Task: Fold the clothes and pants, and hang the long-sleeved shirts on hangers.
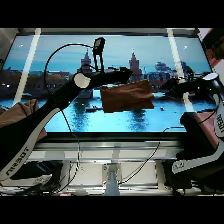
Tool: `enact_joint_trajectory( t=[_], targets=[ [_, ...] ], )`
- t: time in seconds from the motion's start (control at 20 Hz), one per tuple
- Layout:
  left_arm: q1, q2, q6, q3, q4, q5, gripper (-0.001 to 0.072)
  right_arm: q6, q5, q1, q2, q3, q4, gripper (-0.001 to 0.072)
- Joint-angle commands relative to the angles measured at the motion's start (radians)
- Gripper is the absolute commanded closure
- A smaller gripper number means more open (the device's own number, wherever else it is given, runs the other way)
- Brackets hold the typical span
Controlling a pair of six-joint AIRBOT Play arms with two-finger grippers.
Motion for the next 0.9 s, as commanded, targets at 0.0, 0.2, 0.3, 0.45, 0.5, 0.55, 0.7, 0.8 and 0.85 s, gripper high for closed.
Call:
enact_joint_trajectory(
  t=[0.0,0.2,0.3,0.45,0.5,0.55,0.7,0.8,0.85],
  targets=[
    [0.008,-0.019,0.0,0.0,-0.002,-0.062,0.0209,-0.021,-0.012,0.054,-0.096,0.0,0.031,0.008],
    [0.008,-0.043,0.0,0.0,-0.002,-0.132,0.0209,-0.021,-0.016,0.131,-0.179,0.001,0.032,0.0079],
    [0.008,-0.046,0.0,-0.001,-0.002,-0.138,0.0209,-0.03,-0.016,0.172,-0.206,0.0,0.074,0.0079],
    [0.009,-0.046,0.0,-0.001,-0.002,-0.137,0.0209,-0.088,-0.017,0.238,-0.215,0.001,0.155,0.0079],
    [0.011,-0.046,0.0,-0.001,-0.002,-0.137,0.0209,-0.097,-0.018,0.264,-0.215,0.001,0.161,0.008],
    [0.011,-0.046,0.0,-0.001,-0.002,-0.137,0.0209,-0.107,-0.019,0.288,-0.215,0.001,0.158,0.0082],
    [0.015,-0.046,0.0,-0.001,-0.002,-0.137,0.0209,-0.128,-0.048,0.362,-0.214,0.008,0.153,0.0187],
    [0.024,-0.046,0.0,0.0,-0.002,-0.138,0.0208,-0.175,-0.047,0.393,-0.212,0.044,0.153,0.0455],
    [0.03,-0.045,0.0,0.0,-0.001,-0.138,0.0208,-0.185,-0.046,0.399,-0.208,0.071,0.153,0.0578]
  ],
)
